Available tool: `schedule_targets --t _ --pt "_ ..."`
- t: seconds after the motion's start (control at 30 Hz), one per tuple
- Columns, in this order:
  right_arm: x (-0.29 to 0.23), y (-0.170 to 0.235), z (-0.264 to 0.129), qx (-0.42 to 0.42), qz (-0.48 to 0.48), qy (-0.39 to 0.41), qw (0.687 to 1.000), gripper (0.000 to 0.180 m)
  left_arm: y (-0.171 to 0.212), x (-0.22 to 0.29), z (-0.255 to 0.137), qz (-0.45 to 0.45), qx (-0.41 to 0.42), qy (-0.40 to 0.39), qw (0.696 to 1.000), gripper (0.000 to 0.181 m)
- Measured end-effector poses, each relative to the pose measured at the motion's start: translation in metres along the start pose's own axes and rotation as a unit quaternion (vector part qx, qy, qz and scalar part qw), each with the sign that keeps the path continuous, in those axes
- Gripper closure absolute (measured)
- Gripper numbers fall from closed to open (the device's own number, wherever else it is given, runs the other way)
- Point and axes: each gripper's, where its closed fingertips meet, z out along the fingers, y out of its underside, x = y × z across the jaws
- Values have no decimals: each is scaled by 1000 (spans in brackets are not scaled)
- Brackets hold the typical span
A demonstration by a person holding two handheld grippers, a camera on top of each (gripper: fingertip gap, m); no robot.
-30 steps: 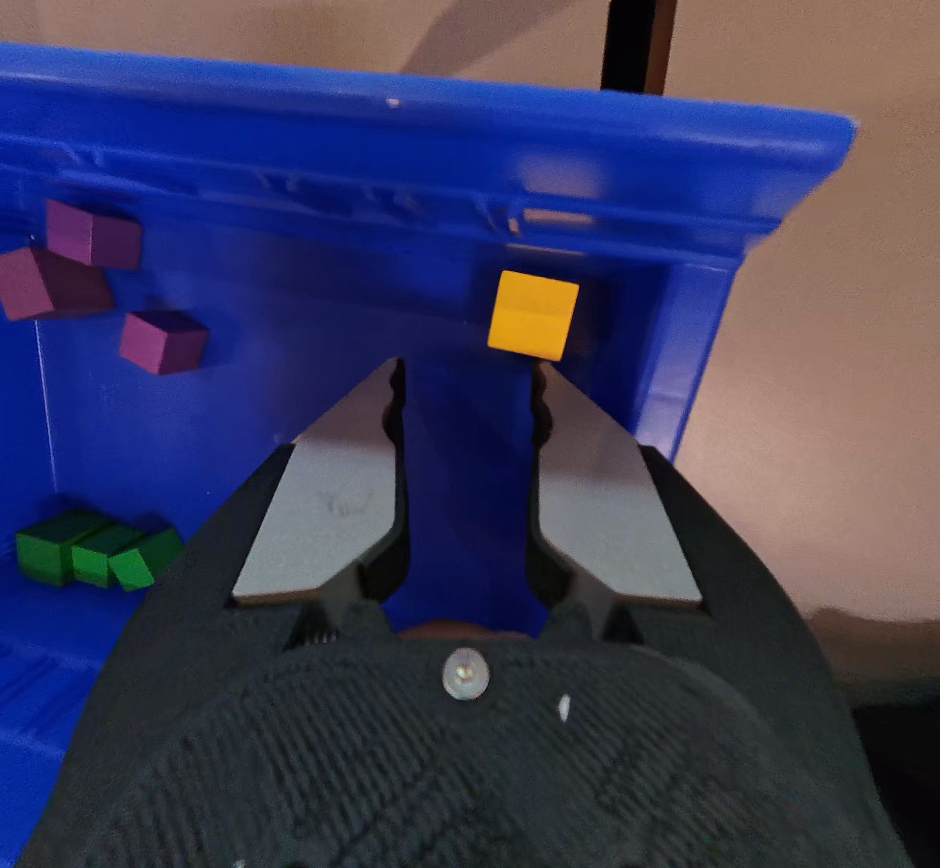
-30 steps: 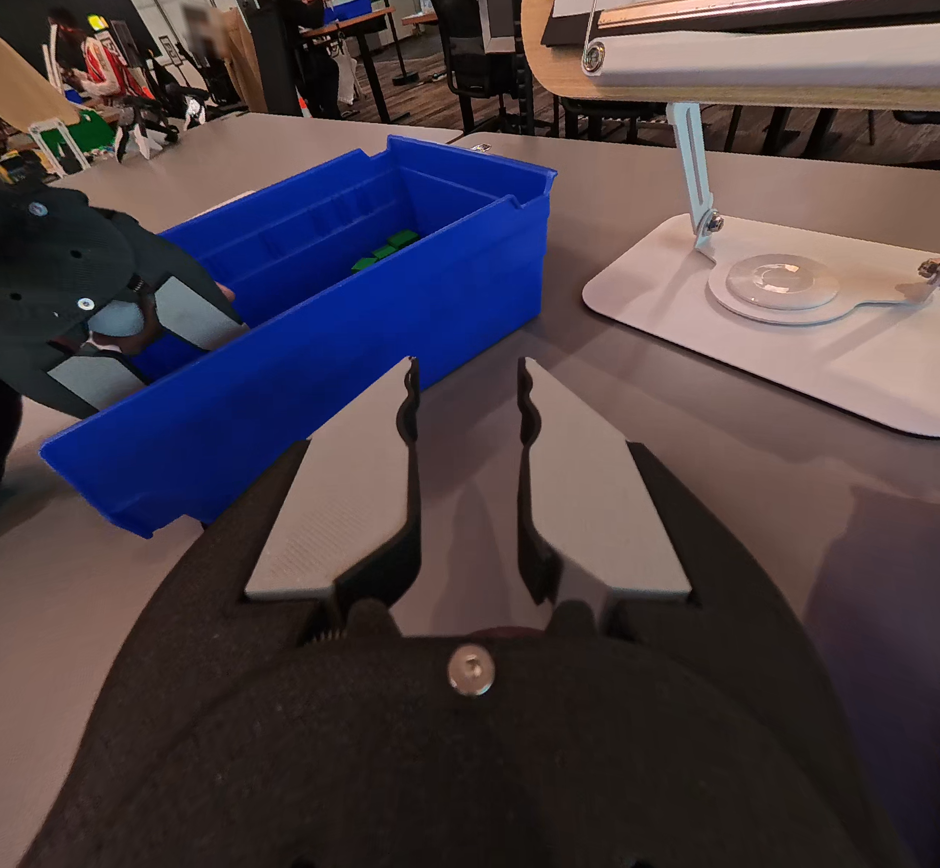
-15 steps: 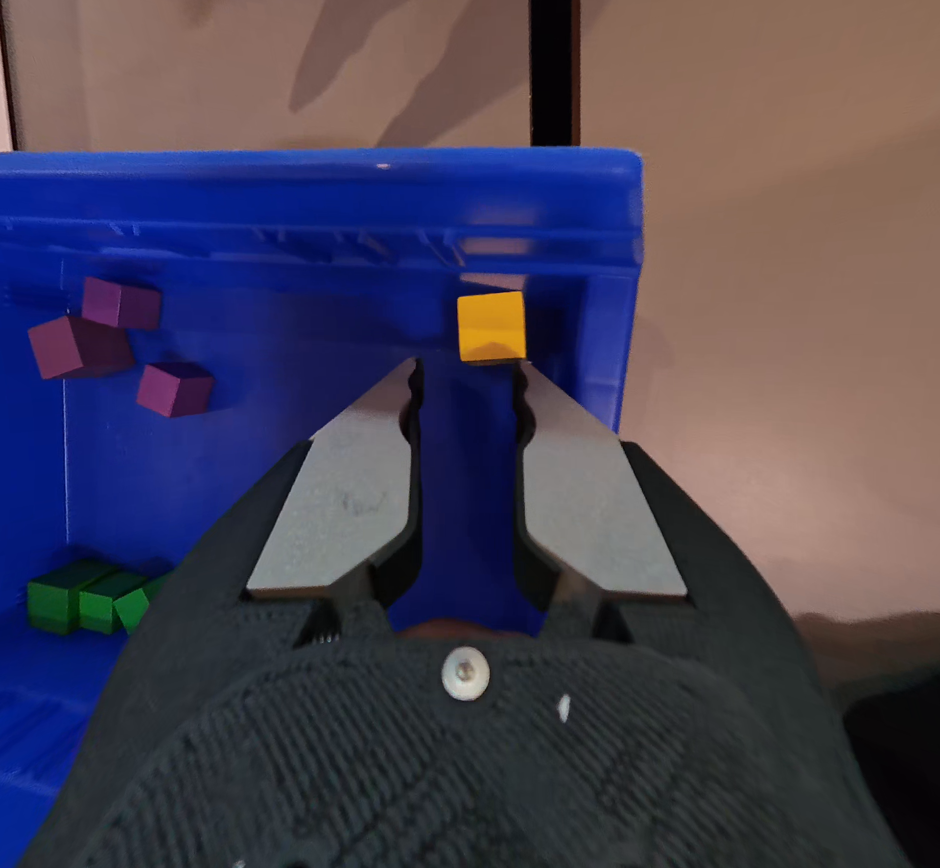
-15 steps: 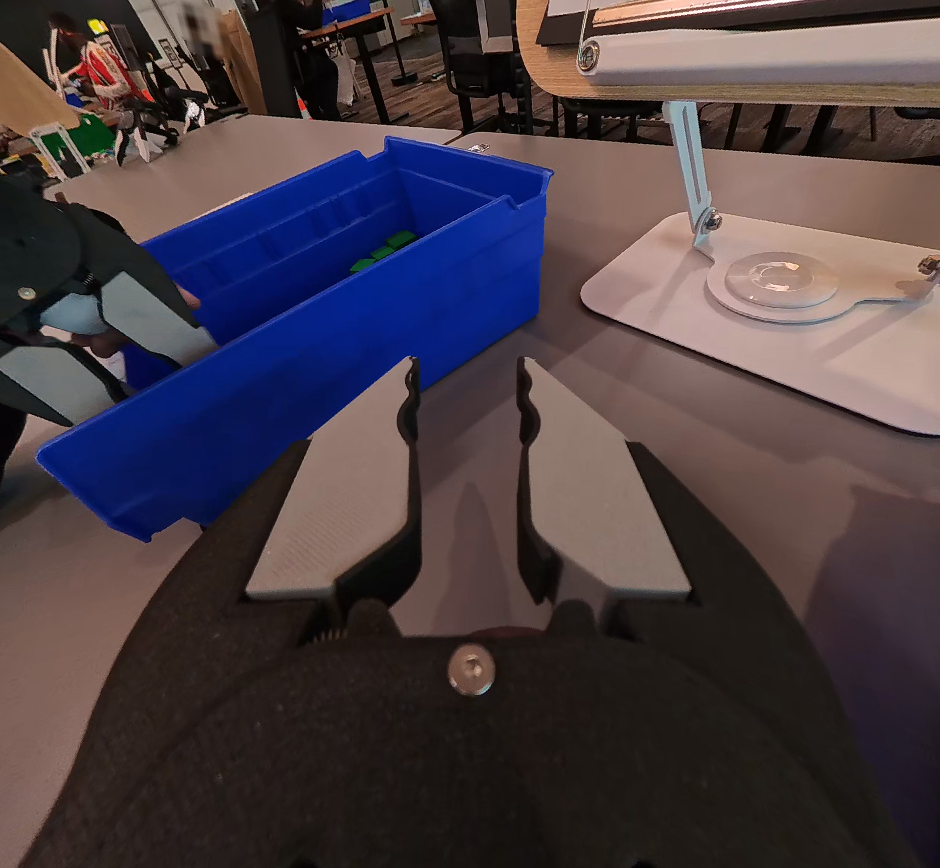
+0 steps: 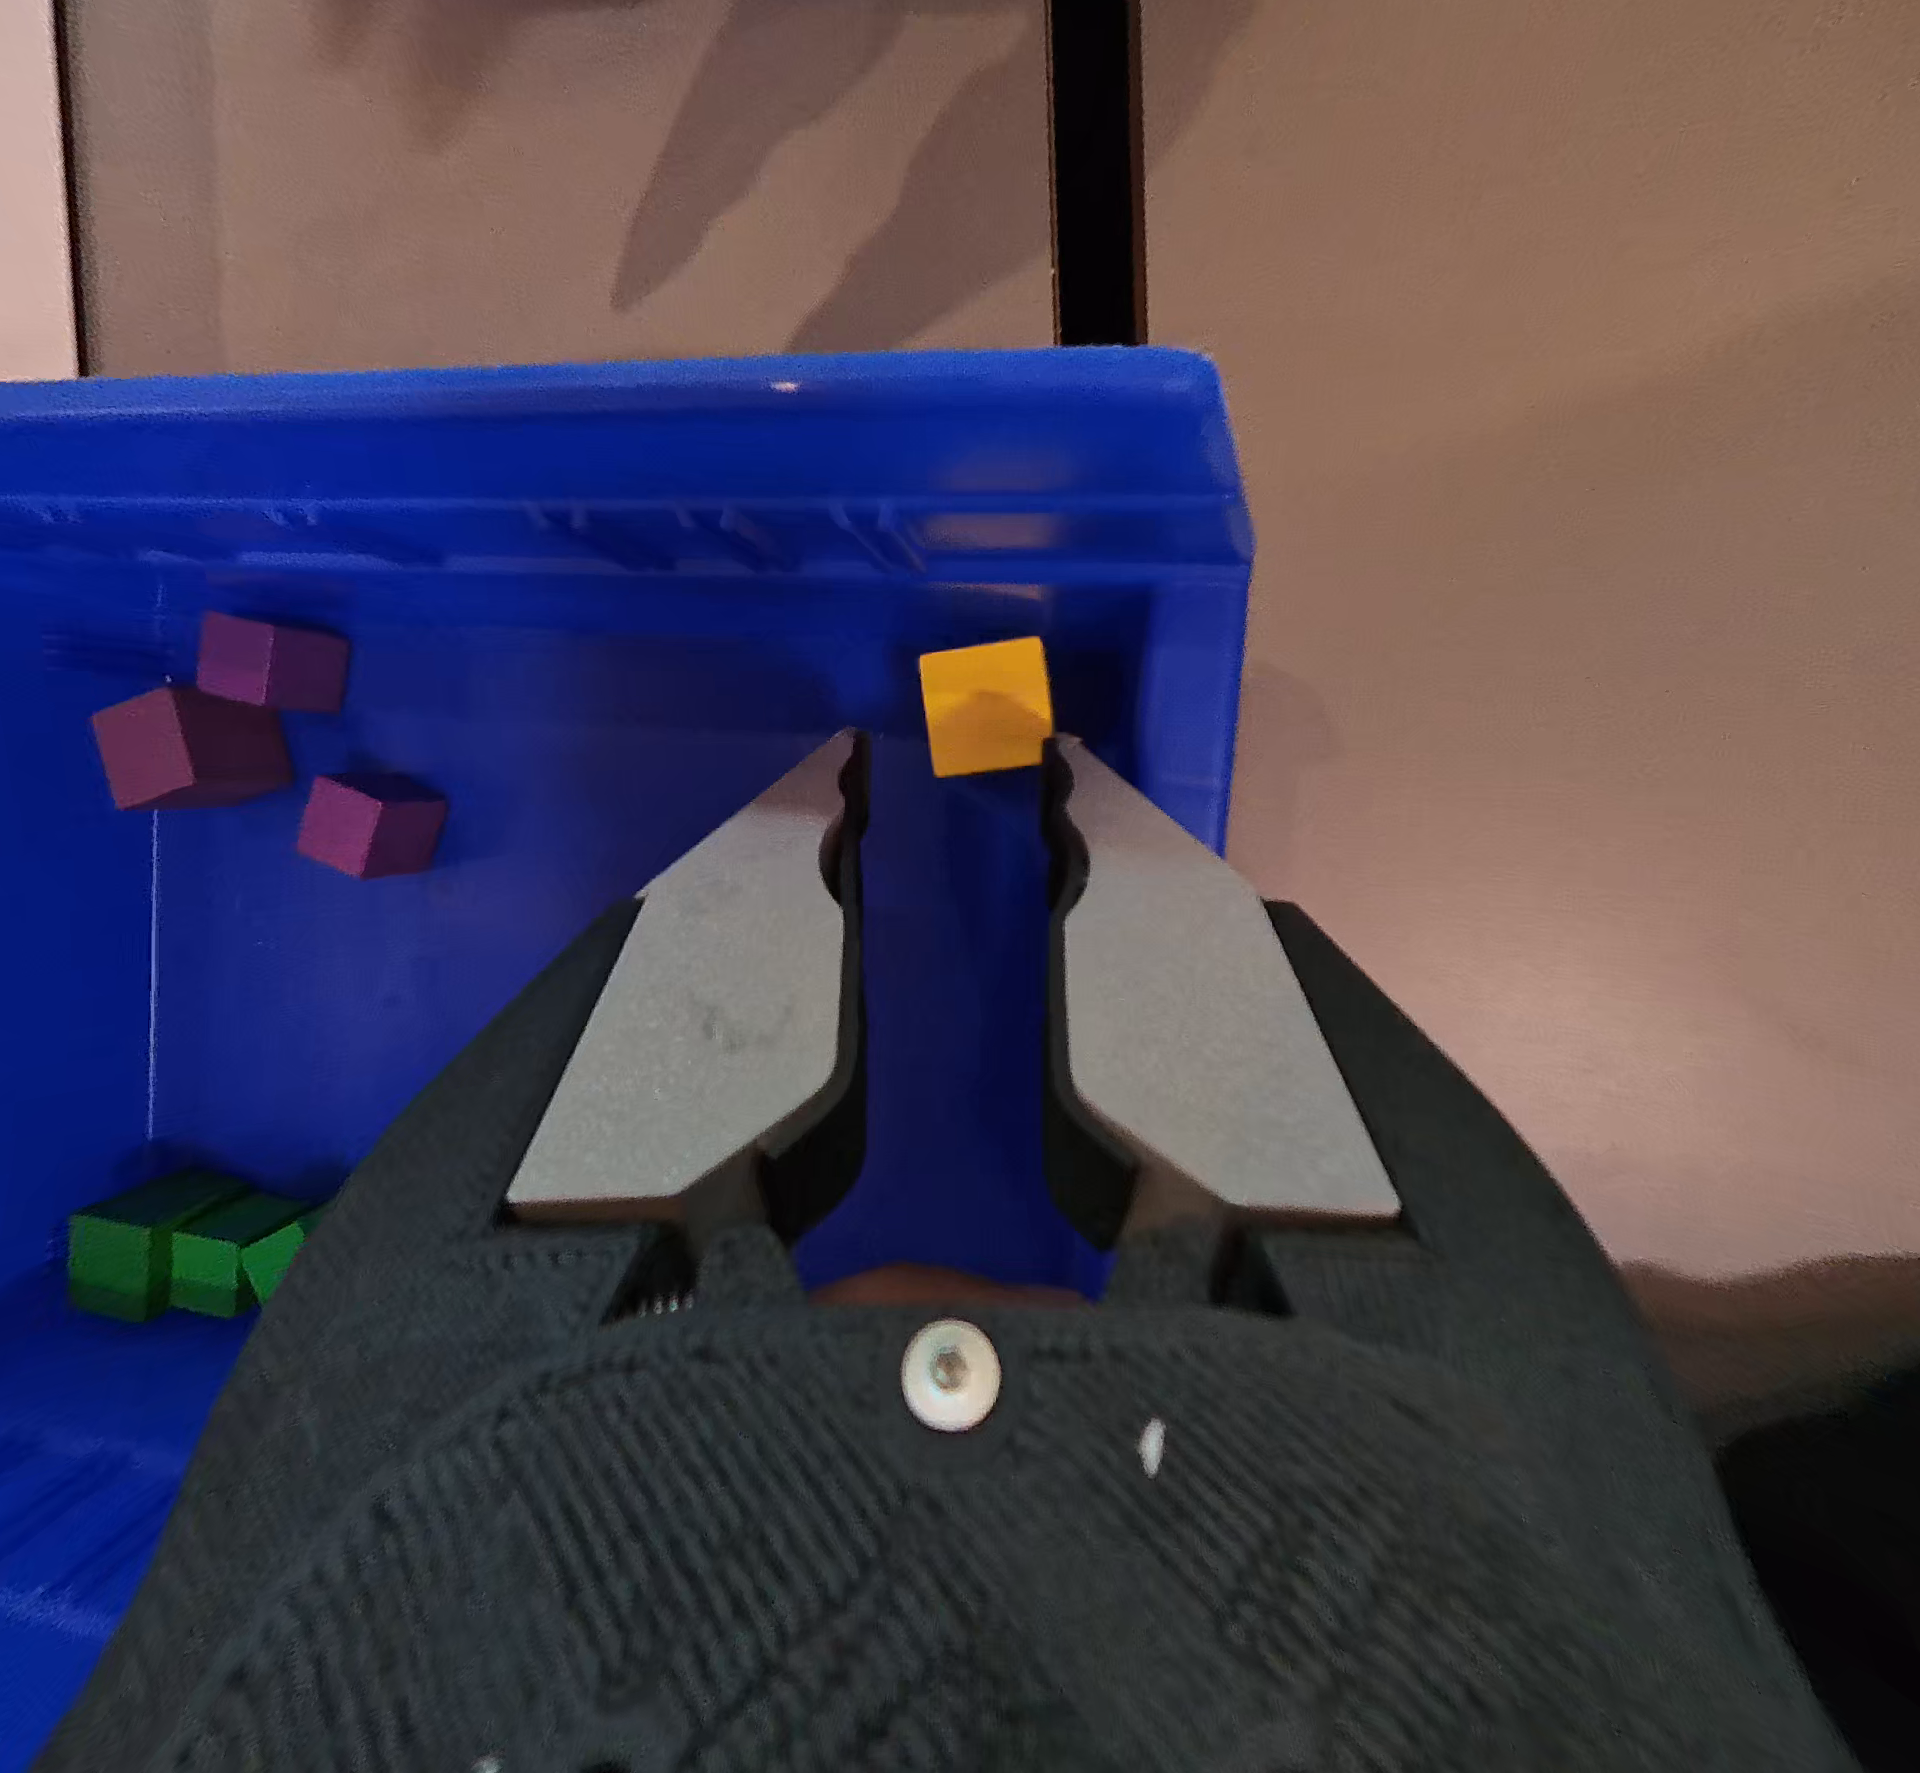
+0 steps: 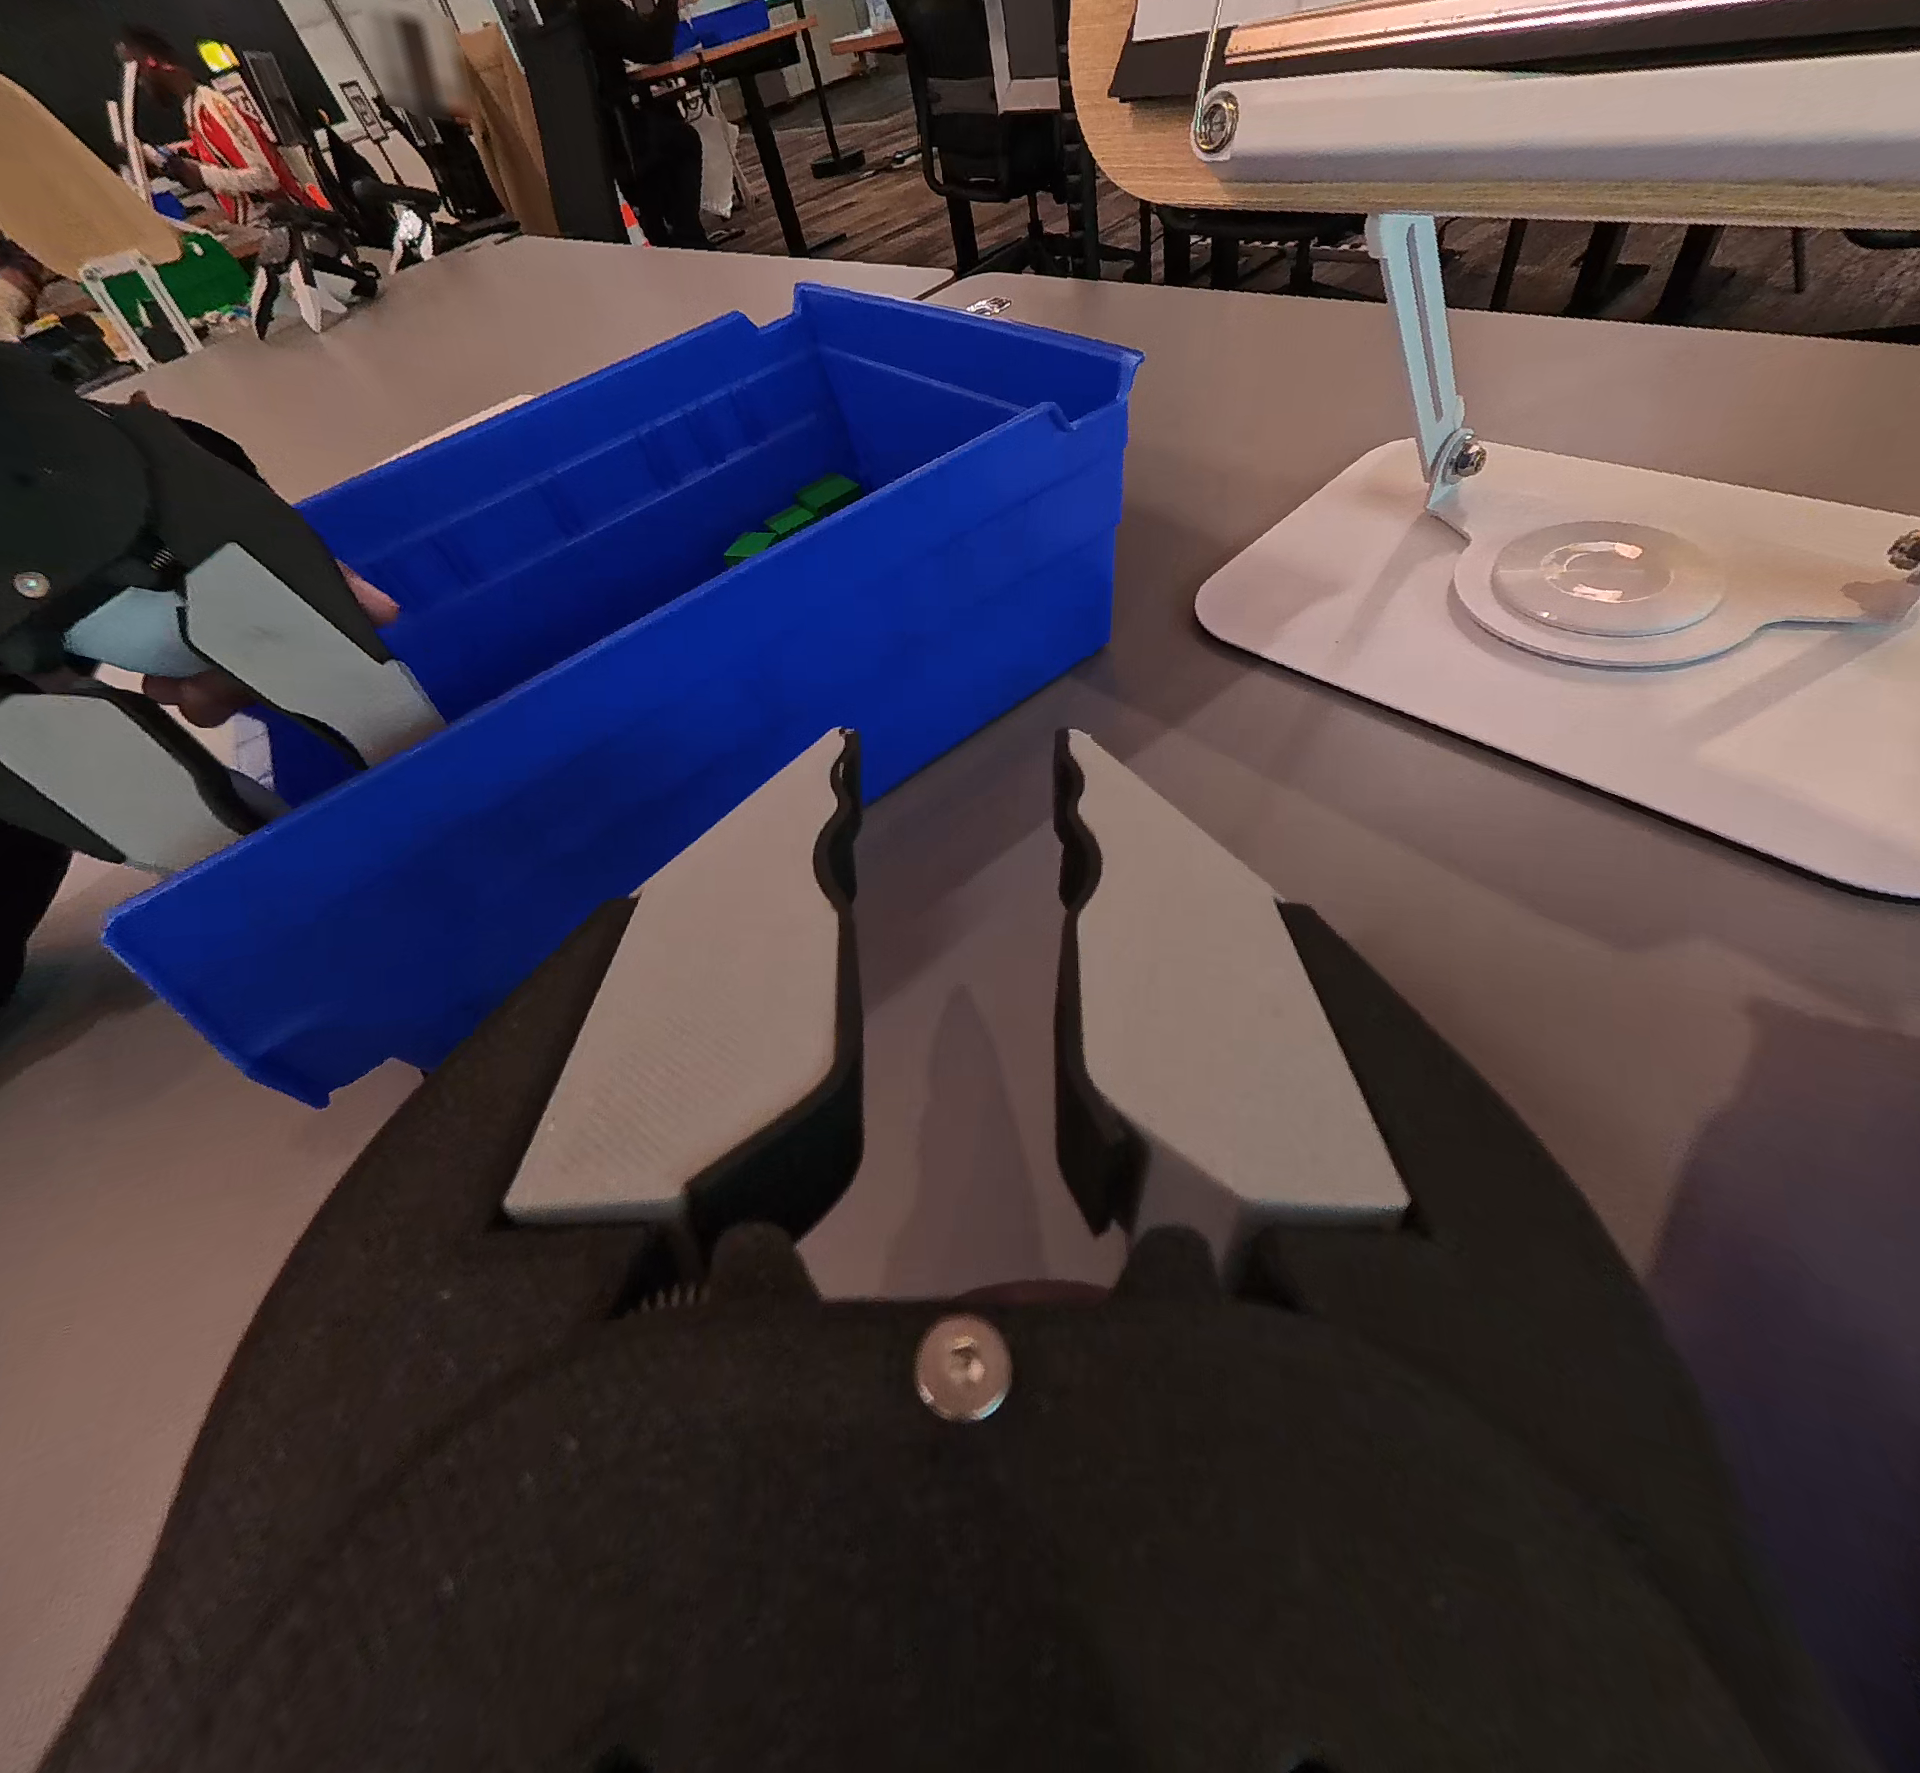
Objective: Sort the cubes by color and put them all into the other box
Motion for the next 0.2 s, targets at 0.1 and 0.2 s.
schedule_targets --t 0.1,0.2 --pt "-1 0 0 0 -2 -1 1000 146 -4 -2 -1 0 7 -9 1000 143" --pt "-2 0 0 0 -2 -2 1000 146 -7 -4 6 0 6 -13 1000 141"
